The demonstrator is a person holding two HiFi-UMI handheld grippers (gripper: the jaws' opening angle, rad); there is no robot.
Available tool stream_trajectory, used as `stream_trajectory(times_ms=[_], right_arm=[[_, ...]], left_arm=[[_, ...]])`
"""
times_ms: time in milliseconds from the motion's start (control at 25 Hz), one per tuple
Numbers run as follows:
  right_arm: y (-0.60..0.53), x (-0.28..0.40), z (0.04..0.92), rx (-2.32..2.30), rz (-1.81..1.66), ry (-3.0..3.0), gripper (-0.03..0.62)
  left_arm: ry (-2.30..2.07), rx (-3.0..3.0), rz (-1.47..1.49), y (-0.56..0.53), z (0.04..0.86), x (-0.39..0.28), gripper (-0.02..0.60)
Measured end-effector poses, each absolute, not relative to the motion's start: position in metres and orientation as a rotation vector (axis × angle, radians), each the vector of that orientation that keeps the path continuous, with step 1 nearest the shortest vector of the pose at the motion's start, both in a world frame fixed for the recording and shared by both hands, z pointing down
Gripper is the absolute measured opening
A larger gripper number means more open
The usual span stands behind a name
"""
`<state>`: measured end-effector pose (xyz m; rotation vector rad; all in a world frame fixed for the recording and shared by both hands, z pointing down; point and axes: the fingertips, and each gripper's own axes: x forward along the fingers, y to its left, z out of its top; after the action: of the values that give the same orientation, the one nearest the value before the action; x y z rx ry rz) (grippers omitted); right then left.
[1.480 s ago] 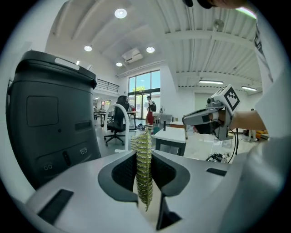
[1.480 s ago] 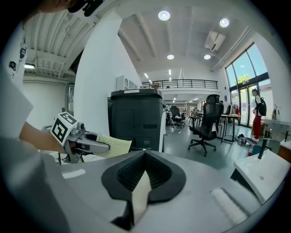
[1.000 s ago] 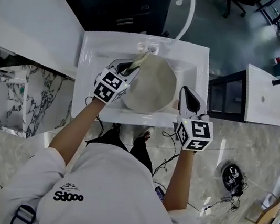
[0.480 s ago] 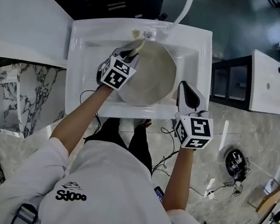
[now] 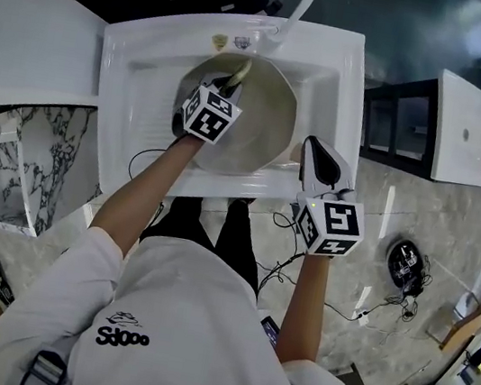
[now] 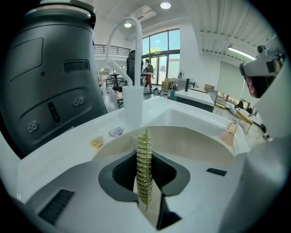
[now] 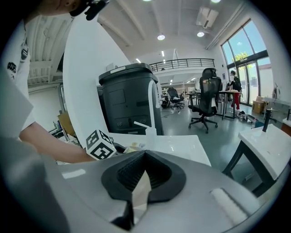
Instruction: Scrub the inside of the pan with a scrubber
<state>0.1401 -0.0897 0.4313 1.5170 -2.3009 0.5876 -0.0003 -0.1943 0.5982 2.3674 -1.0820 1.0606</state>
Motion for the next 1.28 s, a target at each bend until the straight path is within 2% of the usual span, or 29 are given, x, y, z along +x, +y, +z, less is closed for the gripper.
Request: stream_trajectory(times_ms=[1280], right_arm=[[-0.07,0.171,0.464,1.562,0.691,-2.233,0.009]], left_arm=[[-0.762,2.263,0.682,-0.198,0.628,0.09,0.071]])
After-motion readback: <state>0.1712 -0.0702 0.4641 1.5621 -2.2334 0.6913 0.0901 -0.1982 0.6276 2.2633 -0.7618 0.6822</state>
